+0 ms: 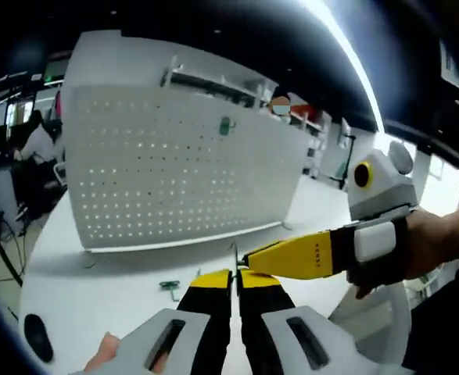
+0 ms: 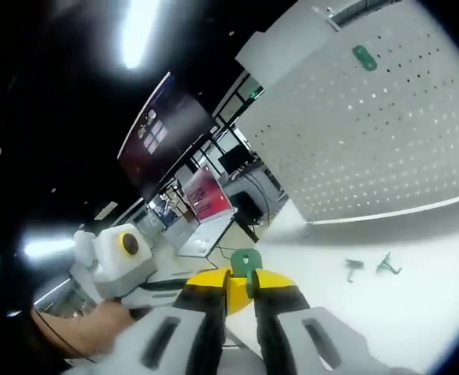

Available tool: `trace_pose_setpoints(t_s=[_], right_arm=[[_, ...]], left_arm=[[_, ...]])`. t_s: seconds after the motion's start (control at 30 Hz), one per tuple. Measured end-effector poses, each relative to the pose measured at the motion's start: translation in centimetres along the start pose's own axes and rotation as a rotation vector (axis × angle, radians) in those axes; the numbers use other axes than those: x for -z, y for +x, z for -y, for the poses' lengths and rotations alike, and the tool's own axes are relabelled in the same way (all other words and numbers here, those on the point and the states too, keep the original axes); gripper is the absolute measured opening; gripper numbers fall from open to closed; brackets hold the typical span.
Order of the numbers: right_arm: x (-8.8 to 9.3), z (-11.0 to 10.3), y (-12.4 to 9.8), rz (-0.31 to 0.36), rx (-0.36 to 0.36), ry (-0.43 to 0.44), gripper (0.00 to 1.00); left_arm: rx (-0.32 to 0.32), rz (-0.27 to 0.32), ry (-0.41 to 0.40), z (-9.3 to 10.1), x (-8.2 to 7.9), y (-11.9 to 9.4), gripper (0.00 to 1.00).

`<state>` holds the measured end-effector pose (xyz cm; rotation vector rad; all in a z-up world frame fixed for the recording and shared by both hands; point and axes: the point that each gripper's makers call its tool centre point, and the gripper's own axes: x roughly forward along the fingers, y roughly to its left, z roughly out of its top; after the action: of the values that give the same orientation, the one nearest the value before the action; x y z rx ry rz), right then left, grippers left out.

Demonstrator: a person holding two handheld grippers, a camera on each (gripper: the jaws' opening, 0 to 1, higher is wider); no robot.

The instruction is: Insert the hook assembly into the mounting plate slot until the hook locks in place.

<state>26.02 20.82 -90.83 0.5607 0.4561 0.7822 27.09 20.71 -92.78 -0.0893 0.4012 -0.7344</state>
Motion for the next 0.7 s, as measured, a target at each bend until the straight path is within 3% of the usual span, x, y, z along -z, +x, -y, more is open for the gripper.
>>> trace_pose_setpoints(t_s=[0.2,0.3,0.53,0.7], right_arm=[[-0.3,0.3,-0.1,0.043,0.005,0.11,0.04],[-0.4,0.3,-0.1,0.057,0.011,0.104,0.02],[0.3,0.2,0.4,0.011,0.036,0.046,0.0],[0.6,0.7,0.3,0.009,0.038,0.081,0.0]], left_arm=[[-0.014,0.006,-0.011,0.1,-0.3,0.0,0.01],[-0.019,0.002,-0.008,0.1,-0.4,0.0,0.01],[-0.035,-0.022,-0.022,-0.2,0.3,-0.2,0.02],[-0.049,-0.037,0.019,-0.1,0.7,-0.3,0.03]])
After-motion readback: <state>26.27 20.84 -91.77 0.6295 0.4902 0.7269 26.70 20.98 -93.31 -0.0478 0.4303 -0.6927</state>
